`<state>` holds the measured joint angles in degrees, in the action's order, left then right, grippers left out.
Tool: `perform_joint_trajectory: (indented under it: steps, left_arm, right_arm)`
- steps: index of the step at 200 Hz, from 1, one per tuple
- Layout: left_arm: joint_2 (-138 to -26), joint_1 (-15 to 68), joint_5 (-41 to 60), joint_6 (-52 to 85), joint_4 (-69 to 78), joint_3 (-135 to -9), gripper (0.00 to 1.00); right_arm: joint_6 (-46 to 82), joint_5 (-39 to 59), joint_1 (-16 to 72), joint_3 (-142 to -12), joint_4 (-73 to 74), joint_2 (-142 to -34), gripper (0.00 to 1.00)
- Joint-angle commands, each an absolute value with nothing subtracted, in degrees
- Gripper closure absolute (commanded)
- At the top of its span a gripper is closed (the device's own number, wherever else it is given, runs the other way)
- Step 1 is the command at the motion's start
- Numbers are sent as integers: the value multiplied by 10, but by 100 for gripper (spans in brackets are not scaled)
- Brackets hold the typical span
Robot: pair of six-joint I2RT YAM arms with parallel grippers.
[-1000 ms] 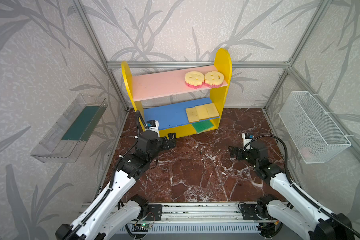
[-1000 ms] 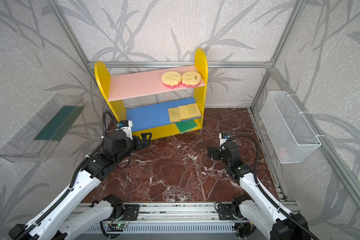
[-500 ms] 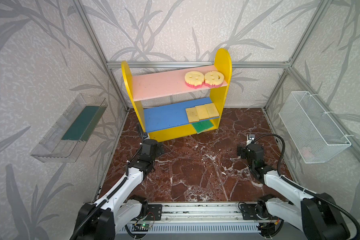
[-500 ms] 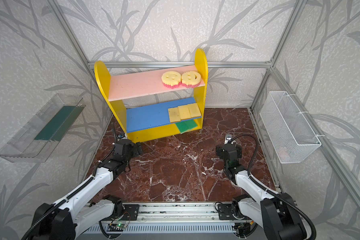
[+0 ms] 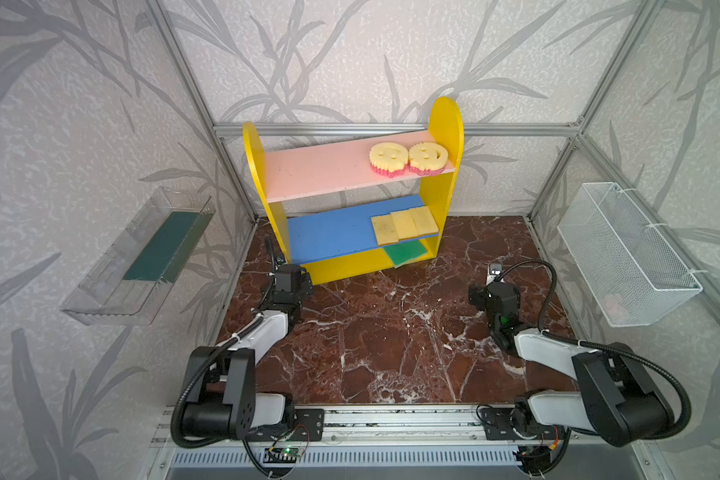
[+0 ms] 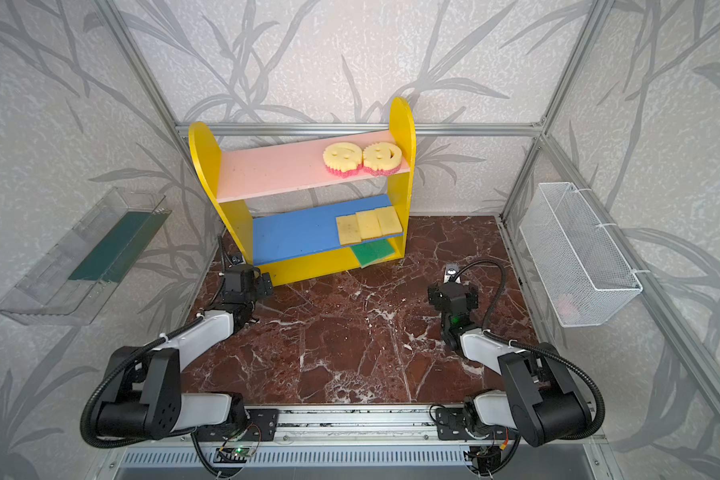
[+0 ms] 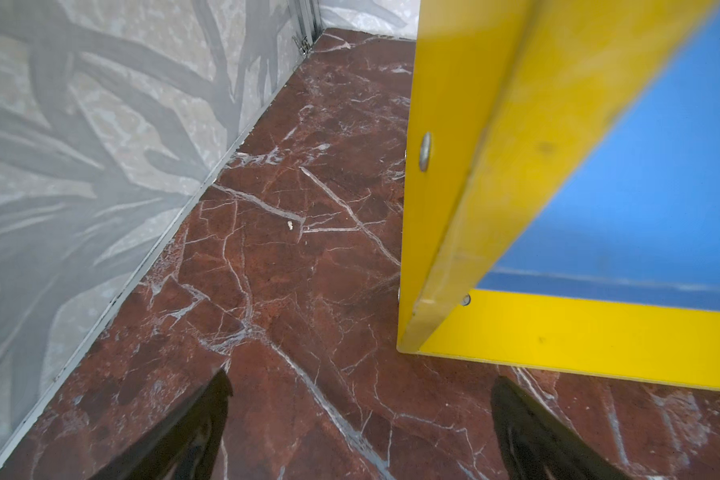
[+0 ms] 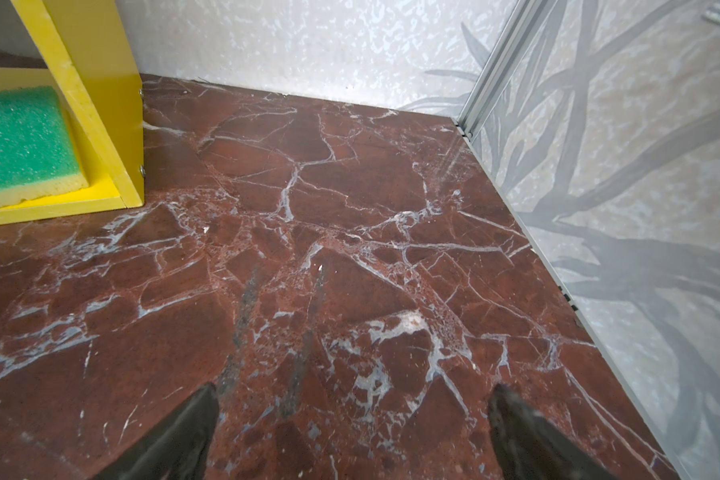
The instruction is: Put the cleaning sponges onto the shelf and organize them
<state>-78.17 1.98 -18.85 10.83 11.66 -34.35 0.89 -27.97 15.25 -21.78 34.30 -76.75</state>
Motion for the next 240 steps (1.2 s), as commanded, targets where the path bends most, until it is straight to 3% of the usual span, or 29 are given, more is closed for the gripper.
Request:
perform_joint_trajectory:
  steps: [1, 38, 61, 88, 132, 185, 240]
  left_arm:
    - [-797, 4, -168, 60, 241, -323, 1]
    - [-843, 1, -154, 41, 371, -281, 1]
    - [-861, 1, -184, 47, 466, -239, 1]
    - [-911, 20, -176, 6, 674, -160, 1]
    - [-915, 43, -206, -15, 679, -163, 1]
    - [-903, 8, -168, 27, 557, -213, 1]
    - [-902, 8, -169, 26, 561, -211, 1]
  right_arm:
    - [-26, -307, 150, -205, 435, -775, 1]
    - [-48, -318, 148, -141, 646, -844, 1]
    - [-64, -306, 159, -131, 655, -839, 1]
    - [-100, -271, 177, -75, 806, -883, 1]
    - [-106, -202, 162, -104, 764, -905, 1]
    - [-27, -109, 77, -232, 475, -879, 1]
    - [-30, -108, 78, -225, 502, -886, 1]
